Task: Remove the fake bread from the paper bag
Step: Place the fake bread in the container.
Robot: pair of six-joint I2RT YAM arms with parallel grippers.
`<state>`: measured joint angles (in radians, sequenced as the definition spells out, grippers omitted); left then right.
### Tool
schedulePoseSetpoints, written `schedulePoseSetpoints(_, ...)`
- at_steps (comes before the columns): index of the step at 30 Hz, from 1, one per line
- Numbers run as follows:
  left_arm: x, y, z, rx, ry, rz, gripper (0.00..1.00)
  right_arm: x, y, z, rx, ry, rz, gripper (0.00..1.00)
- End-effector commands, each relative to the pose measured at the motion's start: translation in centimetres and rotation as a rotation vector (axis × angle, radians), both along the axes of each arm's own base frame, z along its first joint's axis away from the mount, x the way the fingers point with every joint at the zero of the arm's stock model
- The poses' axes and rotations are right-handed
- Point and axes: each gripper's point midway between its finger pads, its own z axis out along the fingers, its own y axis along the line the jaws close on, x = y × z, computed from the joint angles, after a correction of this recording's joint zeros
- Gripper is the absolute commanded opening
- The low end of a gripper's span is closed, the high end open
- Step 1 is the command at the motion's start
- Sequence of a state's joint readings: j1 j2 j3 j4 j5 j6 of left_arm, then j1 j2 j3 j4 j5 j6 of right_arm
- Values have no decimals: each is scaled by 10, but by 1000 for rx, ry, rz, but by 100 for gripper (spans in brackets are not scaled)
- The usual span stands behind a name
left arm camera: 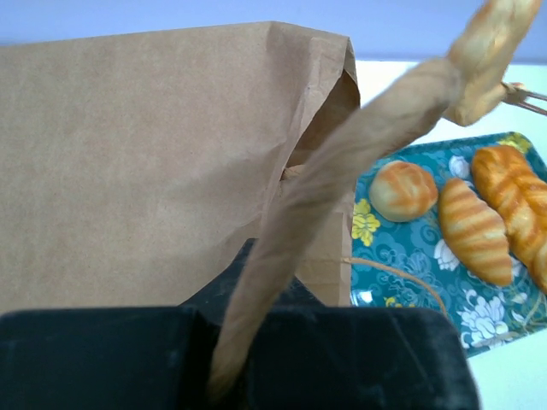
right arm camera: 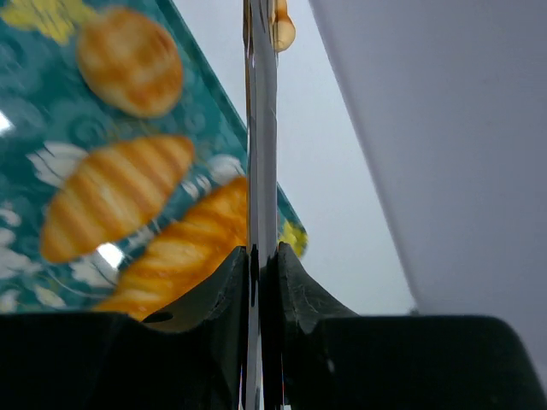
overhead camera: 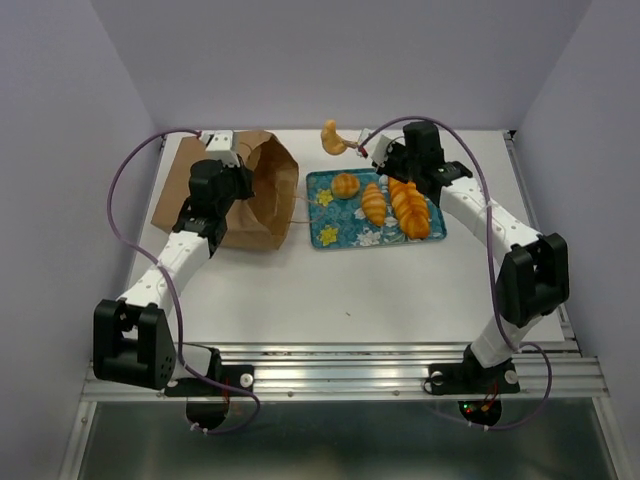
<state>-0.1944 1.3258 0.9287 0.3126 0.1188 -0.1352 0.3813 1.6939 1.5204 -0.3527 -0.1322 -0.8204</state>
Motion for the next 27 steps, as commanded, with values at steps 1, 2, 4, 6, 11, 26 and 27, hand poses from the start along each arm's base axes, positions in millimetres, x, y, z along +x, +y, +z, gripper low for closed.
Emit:
schedulePoseSetpoints(1, -5, 29, 15, -8, -33, 166, 0, 30, -43, 25, -310, -277, -52, 1)
schedulePoseSetpoints(2, -6, 32, 11, -5, -23, 180, 0, 34, -44, 35, -346, -362, -37, 1)
schedulePoseSetpoints(4, -10, 38, 11, -6, -22, 210, 0, 28, -48, 35, -412, -469, -12, 2)
schedulePoseSetpoints(6, -14, 40, 10, -16, -22, 226, 0, 22, -48, 35, -442, -523, 11, 4)
schedulePoseSetpoints(11, -17, 41, 13, -36, -33, 233, 0, 6, -44, 31, -472, -517, 97, 6)
schedulePoseSetpoints(26, -10, 25, 14, -57, -46, 172, 0, -56, -15, -9, -623, -449, 360, 11)
schedulePoseSetpoints(27, -10, 24, 13, -55, -44, 168, 0, -54, -11, -11, -638, -462, 360, 11)
